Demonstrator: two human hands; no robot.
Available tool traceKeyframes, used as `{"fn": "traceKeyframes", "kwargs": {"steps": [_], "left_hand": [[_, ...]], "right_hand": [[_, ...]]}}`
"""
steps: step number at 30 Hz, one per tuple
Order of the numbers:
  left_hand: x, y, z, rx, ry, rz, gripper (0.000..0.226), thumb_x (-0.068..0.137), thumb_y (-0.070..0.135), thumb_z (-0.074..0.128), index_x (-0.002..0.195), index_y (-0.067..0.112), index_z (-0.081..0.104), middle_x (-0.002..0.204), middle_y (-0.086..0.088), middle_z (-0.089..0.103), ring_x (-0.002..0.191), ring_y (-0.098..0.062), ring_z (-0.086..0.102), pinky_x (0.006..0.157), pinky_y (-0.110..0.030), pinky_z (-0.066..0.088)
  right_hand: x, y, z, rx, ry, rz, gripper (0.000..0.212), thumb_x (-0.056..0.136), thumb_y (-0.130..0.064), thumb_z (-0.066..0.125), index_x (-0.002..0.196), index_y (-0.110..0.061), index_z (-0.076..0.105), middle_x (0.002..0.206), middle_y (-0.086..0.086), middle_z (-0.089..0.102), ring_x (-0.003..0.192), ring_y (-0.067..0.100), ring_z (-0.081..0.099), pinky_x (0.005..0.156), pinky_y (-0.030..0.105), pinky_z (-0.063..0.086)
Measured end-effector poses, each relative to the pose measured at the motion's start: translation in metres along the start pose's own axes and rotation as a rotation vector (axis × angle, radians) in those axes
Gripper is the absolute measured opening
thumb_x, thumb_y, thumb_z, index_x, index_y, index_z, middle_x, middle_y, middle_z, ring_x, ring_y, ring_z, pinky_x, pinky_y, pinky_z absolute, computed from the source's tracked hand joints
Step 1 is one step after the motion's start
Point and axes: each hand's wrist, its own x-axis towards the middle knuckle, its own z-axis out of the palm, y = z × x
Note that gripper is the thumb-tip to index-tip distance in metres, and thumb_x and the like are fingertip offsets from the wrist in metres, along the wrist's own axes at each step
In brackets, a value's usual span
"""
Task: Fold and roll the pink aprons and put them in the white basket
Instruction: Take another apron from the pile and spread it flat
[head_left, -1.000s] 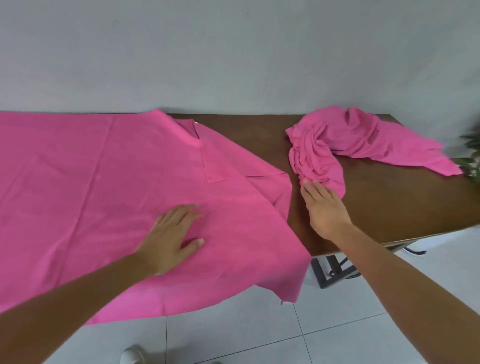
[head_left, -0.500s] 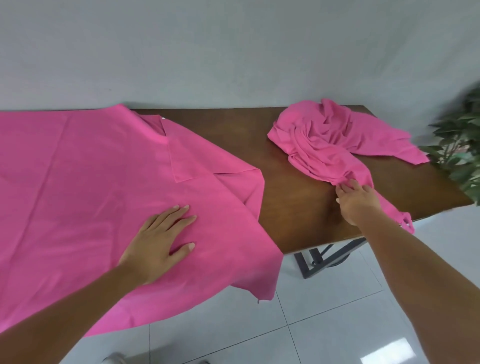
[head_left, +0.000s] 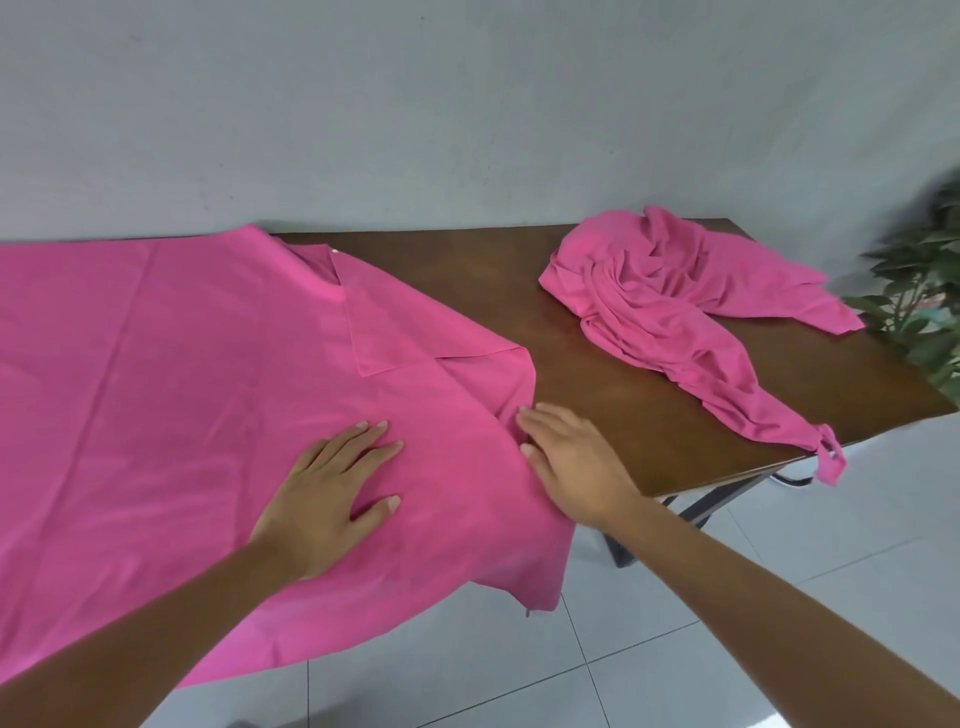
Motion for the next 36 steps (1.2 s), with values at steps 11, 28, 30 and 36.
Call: {"fn": "traceKeyframes", "kwargs": {"steps": [11,28,30,36], "left_hand": [[0.000,0.000,-0.001,0.007,-0.002,0.003,0.068,0.098,0.070,0.023,0.158,0.038,0.028,0.168,0.016,0.014,0.155,-0.005,0.005,0.125,-0.033,0.007],[0.002,-0.001,0.001,0.005,-0.002,-0.002,0.069,0.097,0.071,0.025,0.158,0.039,0.028,0.167,0.018,0.014,0.155,-0.004,0.006,0.126,-0.037,0.011],[0.002,-0.001,0.001,0.010,-0.005,-0.004,0.070,0.096,0.071,0.025,0.158,0.038,0.028,0.167,0.018,0.013,0.155,-0.004,0.006,0.126,-0.035,0.009],[0.001,-0.003,0.002,0.034,-0.019,-0.005,0.070,0.096,0.071,0.022,0.158,0.038,0.026,0.168,0.017,0.013,0.155,-0.005,0.007,0.126,-0.040,0.015]], "right_hand": [[-0.003,0.054,0.000,-0.103,0.059,-0.008,0.051,0.103,-0.043,0.032,0.133,-0.019,0.066,0.136,-0.009,0.064,0.120,0.017,0.049,0.100,0.035,0.038],[0.007,0.066,-0.014,-0.030,0.127,0.478,0.051,0.098,-0.038,0.058,0.139,-0.010,0.046,0.139,0.012,0.050,0.130,0.032,0.041,0.104,0.047,0.040],[-0.006,0.051,-0.005,0.130,0.195,0.655,0.054,0.094,-0.044,0.063,0.132,-0.008,0.050,0.137,0.014,0.050,0.128,0.034,0.040,0.105,0.046,0.037],[-0.003,0.024,0.007,0.347,0.072,0.813,0.030,0.093,-0.045,0.066,0.111,-0.021,0.065,0.162,0.006,0.026,0.149,0.030,0.014,0.121,0.046,0.012]]}}
